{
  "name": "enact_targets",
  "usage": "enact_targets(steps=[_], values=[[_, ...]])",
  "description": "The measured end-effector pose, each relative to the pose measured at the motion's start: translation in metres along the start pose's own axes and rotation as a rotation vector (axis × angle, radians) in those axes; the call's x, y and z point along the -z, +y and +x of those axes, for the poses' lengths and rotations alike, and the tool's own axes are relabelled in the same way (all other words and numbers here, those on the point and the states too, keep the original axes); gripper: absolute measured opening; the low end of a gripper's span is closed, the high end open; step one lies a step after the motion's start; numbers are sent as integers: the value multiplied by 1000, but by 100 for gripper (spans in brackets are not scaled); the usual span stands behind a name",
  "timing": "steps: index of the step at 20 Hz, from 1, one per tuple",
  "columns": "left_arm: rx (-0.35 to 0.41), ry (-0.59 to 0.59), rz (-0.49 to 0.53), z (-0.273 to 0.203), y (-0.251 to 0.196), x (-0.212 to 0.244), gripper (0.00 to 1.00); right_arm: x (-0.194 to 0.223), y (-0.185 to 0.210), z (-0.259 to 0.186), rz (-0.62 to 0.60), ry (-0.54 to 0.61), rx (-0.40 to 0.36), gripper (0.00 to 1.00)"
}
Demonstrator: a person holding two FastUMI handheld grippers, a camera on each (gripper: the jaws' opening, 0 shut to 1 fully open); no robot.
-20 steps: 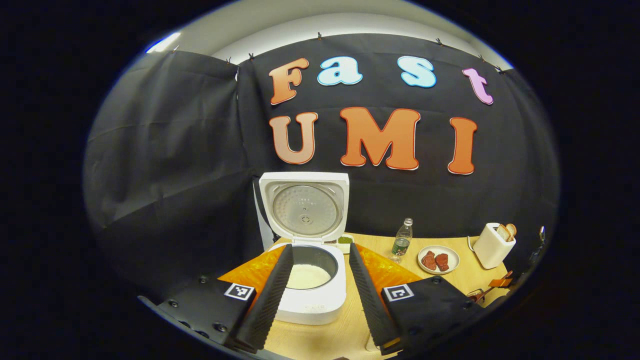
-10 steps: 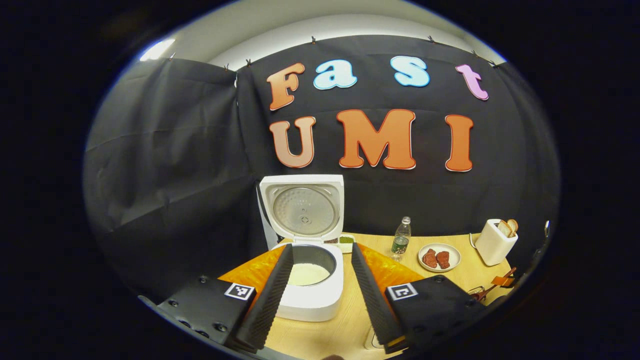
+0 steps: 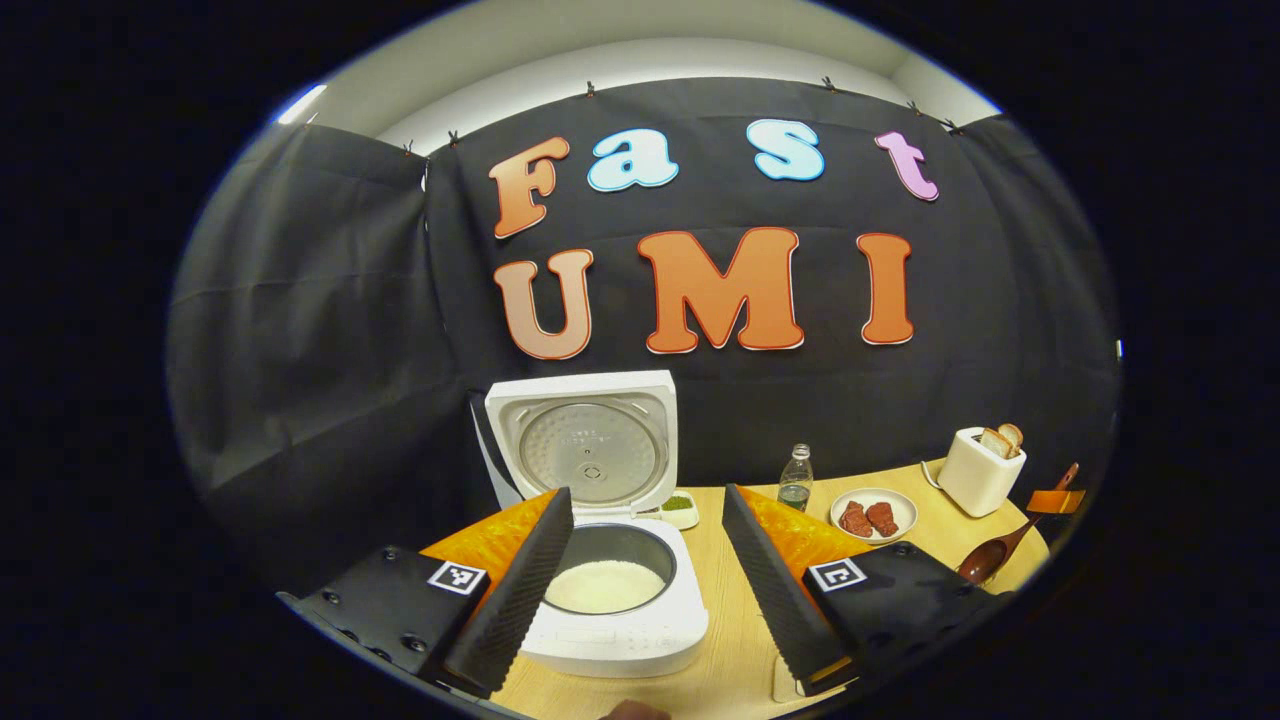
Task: Close the left gripper, press the button to open the rice cooker; take a wooden spoon from the chopstick holder with the right hand, scoop a spoonful of rice and pour it into the rice cooker, then put the wooden spoon back into the chopstick holder.
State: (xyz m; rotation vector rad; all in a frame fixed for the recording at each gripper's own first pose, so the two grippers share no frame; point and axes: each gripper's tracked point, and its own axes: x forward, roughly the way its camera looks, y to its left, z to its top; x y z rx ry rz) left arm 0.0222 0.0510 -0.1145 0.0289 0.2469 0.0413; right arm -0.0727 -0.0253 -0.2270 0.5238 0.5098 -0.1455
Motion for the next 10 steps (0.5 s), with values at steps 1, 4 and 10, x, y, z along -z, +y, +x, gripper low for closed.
enact_targets(steps=[1, 4, 10], values=[[8, 3, -5, 4, 6, 2, 100, 4, 13, -1, -13, 3, -10, 11], [11, 15, -12, 11, 29, 10, 100, 28, 46, 3, -81, 45, -25, 11], [3, 46, -44, 13, 59, 27, 97, 80, 65, 20, -405, 95, 23, 11]])
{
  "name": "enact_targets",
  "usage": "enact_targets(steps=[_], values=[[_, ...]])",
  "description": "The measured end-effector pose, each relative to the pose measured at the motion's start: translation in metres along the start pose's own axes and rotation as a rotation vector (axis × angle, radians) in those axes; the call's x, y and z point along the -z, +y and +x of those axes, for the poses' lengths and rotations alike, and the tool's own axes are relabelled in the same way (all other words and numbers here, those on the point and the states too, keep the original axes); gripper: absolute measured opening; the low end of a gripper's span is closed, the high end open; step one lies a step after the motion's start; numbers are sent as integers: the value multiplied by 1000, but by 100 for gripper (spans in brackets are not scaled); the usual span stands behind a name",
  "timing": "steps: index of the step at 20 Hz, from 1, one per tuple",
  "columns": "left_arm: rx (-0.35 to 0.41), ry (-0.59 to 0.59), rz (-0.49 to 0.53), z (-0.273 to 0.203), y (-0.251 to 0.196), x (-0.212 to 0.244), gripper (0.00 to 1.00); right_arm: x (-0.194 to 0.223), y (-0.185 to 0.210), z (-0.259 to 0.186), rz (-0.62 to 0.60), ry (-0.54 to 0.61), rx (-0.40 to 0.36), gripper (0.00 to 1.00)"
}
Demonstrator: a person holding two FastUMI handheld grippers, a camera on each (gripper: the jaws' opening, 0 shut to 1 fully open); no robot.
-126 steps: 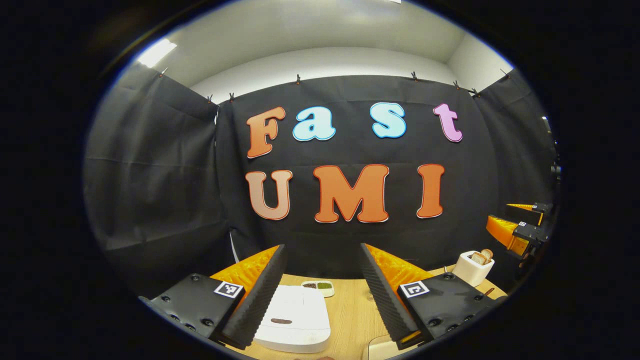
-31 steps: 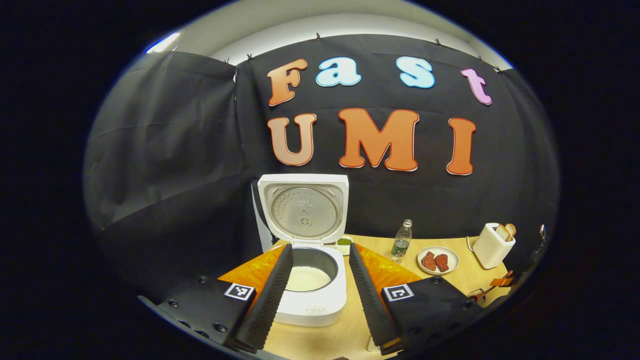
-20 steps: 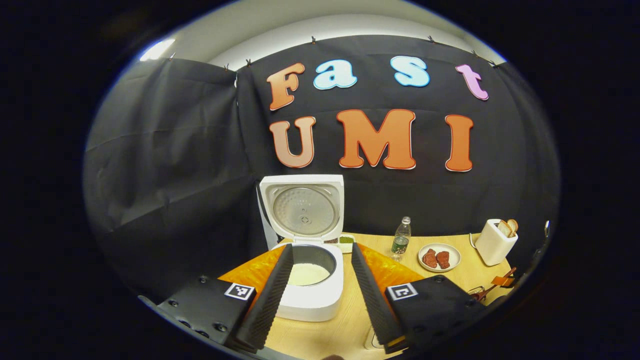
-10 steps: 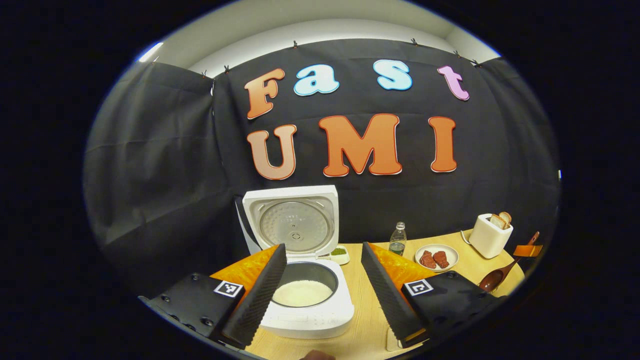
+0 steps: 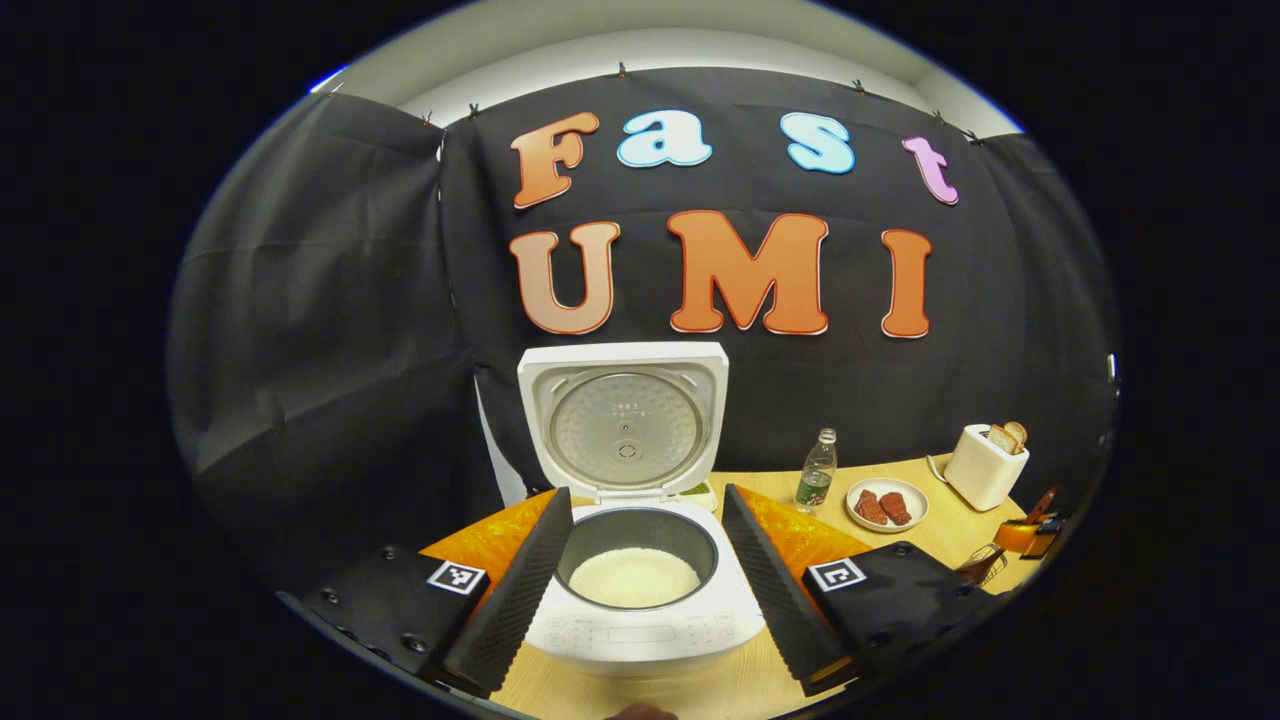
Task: Close the left gripper, press the button to open the rice cooker; take a wooden spoon from the chopstick holder with the right hand, scoop a spoonful of rice and pour it into the rice cooker, then put the wooden spoon back into the chopstick holder.
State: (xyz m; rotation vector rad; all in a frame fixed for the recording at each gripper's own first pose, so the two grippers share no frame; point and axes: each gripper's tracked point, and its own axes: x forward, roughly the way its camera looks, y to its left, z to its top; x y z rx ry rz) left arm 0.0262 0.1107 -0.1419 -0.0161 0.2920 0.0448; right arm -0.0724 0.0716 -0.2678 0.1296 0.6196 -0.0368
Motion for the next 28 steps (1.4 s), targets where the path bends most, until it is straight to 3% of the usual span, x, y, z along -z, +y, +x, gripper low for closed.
enact_targets(steps=[6, 11, 13, 14, 22, 25, 28], values=[[-43, 32, 16, -4, 23, 12, 97, 32, 30, 15, -306, 12, 32, 11], [-51, 37, 28, -1, 32, 10, 100, 70, 36, 20, -357, 50, 44, 11], [-42, 46, 40, 1, 32, 12, 96, 74, 39, 19, -362, 34, 37, 11], [-38, 47, 45, 3, 31, 12, 100, 76, 41, 19, -353, 28, 35, 11], [0, 65, 74, 11, 29, 19, 100, 78, 98, 14, -102, 20, -97, 11], [1, 80, 74, 14, 37, 26, 100, 82, 121, 14, 51, 63, -163, 11], [-1, 98, 68, 19, 50, 31, 100, 86, 113, 17, 260, 124, -145, 11]])
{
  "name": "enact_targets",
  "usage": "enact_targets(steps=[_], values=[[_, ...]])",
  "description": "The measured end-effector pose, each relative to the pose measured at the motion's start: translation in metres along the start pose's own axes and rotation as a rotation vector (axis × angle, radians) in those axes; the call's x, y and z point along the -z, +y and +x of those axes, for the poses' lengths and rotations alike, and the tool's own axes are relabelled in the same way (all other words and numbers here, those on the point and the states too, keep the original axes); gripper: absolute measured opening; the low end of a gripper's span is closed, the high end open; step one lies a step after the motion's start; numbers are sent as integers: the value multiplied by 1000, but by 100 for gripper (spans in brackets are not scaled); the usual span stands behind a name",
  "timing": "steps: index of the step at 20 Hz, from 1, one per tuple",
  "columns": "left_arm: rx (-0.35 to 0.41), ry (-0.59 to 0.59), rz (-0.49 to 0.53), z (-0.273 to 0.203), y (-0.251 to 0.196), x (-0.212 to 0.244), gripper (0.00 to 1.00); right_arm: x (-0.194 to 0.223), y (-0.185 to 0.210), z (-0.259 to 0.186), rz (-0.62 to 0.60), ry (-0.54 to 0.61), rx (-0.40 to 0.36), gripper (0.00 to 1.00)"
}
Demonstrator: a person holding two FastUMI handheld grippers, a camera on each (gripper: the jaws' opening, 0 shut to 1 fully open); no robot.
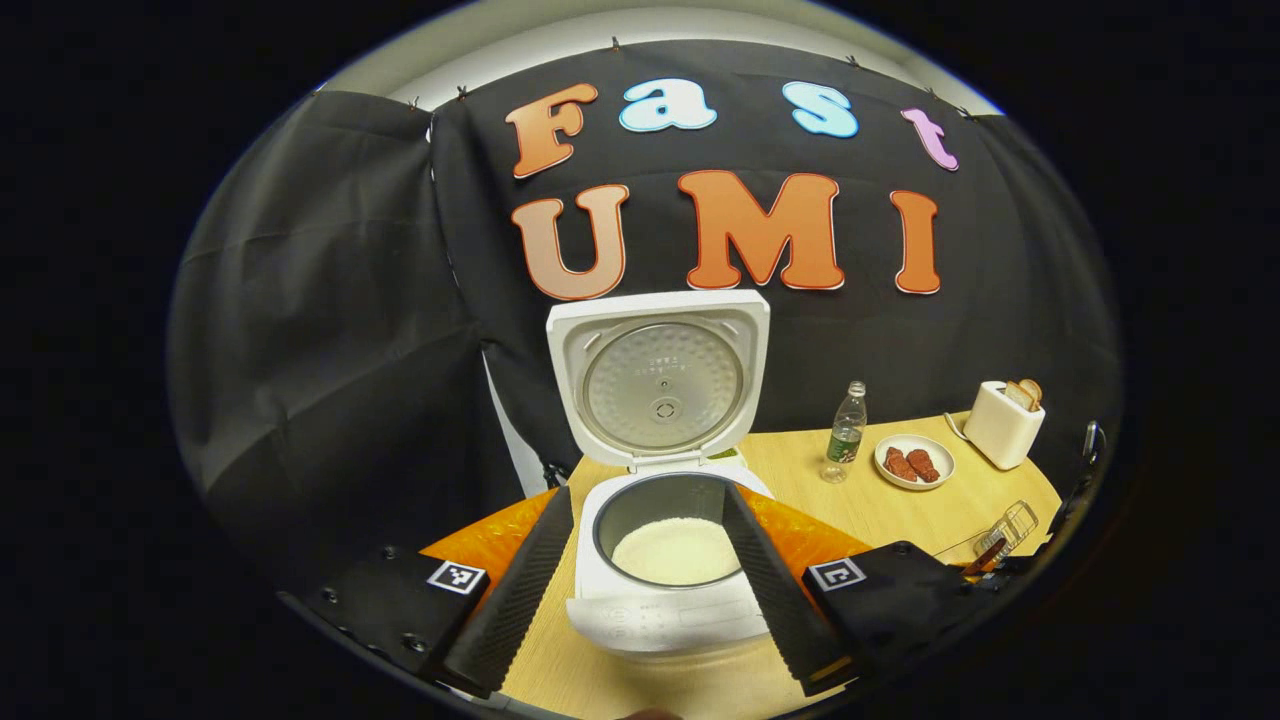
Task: Close the left gripper, press the button to open the rice cooker; take a wooden spoon from the chopstick holder with the right hand, scoop a spoonful of rice and pour it into the rice cooker, then put the wooden spoon back into the chopstick holder.
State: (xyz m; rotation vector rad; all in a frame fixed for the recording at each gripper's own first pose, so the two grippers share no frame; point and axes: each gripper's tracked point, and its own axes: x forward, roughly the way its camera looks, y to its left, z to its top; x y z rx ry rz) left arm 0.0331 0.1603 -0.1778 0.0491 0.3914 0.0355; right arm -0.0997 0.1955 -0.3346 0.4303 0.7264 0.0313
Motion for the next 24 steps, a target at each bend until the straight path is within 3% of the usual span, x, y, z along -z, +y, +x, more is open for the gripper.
enact_targets(steps=[7, 14, 18, 24], values=[[38, -14, 24, 8, -5, -4, 97, 4, -41, 6, 467, 62, -1, 11], [76, -31, 52, 13, -27, -20, 100, -9, -60, 2, 669, 40, -111, 11], [101, -40, 47, 12, -47, -22, 97, -24, -89, -7, 829, 4, -144, 11], [109, -66, 7, 10, -63, -32, 100, -75, -115, -28, 1015, -65, -219, 11]])
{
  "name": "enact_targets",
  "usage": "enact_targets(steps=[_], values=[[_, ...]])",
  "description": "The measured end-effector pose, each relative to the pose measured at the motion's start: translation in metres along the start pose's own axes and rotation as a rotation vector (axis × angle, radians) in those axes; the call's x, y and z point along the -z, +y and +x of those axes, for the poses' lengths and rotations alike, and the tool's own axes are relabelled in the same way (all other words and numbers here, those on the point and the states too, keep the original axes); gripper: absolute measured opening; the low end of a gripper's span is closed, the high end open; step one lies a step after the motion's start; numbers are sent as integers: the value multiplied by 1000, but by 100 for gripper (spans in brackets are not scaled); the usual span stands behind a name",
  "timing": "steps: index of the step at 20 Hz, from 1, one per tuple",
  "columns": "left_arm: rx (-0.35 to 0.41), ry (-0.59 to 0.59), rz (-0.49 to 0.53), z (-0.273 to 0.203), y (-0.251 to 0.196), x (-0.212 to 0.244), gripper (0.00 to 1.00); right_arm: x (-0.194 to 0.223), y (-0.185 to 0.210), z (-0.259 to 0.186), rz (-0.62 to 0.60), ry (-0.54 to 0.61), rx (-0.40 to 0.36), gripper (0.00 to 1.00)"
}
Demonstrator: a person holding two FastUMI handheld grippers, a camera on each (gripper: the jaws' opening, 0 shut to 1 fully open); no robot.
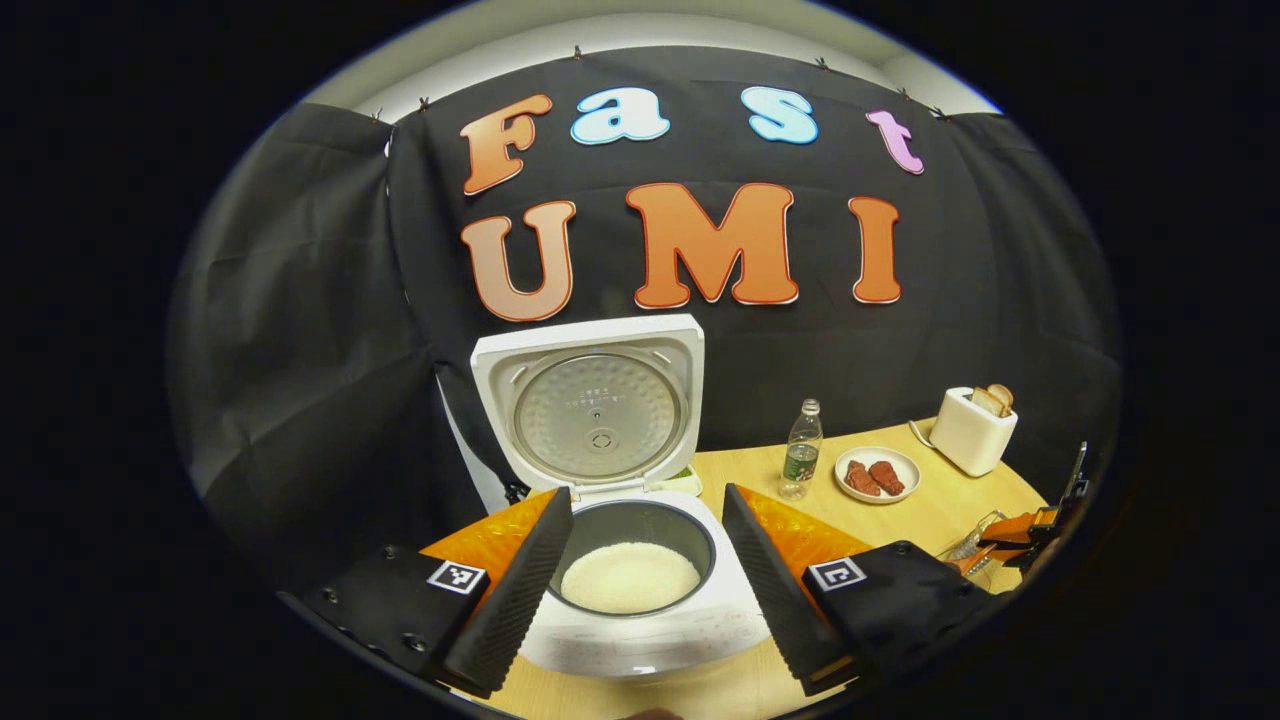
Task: Close the left gripper, press the button to open the rice cooker; take a wooden spoon from the chopstick holder with the right hand, scoop a spoonful of rice and pour it into the rice cooker, then put the wooden spoon back into the chopstick holder.
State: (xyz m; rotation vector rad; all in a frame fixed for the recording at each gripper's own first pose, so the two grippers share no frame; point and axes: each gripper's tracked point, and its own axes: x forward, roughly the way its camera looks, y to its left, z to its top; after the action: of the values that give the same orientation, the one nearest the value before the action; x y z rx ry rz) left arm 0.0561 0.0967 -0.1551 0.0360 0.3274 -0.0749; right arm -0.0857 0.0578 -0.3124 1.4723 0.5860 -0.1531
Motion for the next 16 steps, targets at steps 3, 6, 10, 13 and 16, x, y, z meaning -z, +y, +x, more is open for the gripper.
enact_targets(steps=[3, 6, 10, 13, 16], values=[[-9, -24, -34, -3, 0, -4, 100, -14, 40, -3, 146, 2, -111, 11], [-37, -47, -42, -8, 8, -7, 97, -12, 69, 7, 196, 26, -160, 11], [-84, -83, -47, -21, 32, -10, 96, 10, 113, 24, 201, 98, -192, 11], [-134, -103, -65, -30, 57, -8, 100, 37, 142, 42, 139, 152, -195, 11], [-192, -106, -92, -42, 86, -1, 100, 68, 181, 66, 119, 218, -233, 11]])
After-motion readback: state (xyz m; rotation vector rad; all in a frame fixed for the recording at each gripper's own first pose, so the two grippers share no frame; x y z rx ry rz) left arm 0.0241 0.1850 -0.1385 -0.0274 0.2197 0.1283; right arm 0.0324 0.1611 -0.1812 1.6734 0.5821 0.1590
